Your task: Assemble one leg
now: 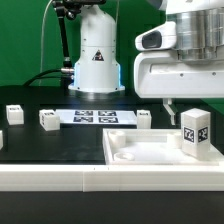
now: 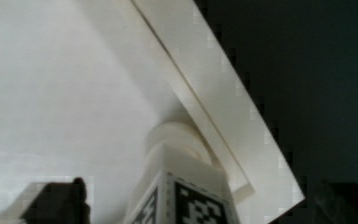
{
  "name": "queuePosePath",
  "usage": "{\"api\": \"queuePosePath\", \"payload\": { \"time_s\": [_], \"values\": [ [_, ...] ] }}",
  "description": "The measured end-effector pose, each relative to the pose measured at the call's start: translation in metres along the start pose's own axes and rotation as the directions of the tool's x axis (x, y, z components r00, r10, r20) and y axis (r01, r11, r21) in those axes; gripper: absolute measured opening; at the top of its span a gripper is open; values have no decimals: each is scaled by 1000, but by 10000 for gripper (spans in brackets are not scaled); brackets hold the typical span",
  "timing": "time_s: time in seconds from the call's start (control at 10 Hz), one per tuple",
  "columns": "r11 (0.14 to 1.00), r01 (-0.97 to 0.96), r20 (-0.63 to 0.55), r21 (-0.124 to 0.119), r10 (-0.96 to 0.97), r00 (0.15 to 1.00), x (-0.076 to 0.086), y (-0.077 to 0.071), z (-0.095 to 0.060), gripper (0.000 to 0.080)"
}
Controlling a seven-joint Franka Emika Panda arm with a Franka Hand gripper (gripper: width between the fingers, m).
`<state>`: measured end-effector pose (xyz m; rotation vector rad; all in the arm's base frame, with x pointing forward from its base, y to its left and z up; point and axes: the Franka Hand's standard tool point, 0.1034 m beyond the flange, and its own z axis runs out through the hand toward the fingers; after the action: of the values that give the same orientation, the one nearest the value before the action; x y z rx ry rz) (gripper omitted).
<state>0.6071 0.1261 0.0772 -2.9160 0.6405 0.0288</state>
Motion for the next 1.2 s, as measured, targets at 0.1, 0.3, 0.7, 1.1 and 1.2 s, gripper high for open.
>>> {"api": "queuePosePath", "payload": {
  "time_s": [0.1,0.3,0.7,1.1,1.2],
  "values": [
    [994,110,0,-2,-110,994,-1,-1,0,648],
    [958,287,-1,-5,-287,958,0,1,0,649],
    [813,583,-16,-13,-583,813,16,11,-7,649],
    [745,667,-21,-16,-668,744,20,10,-9,526],
    [744,667,-21,-16,-668,744,20,10,-9,386]
  ]
}}
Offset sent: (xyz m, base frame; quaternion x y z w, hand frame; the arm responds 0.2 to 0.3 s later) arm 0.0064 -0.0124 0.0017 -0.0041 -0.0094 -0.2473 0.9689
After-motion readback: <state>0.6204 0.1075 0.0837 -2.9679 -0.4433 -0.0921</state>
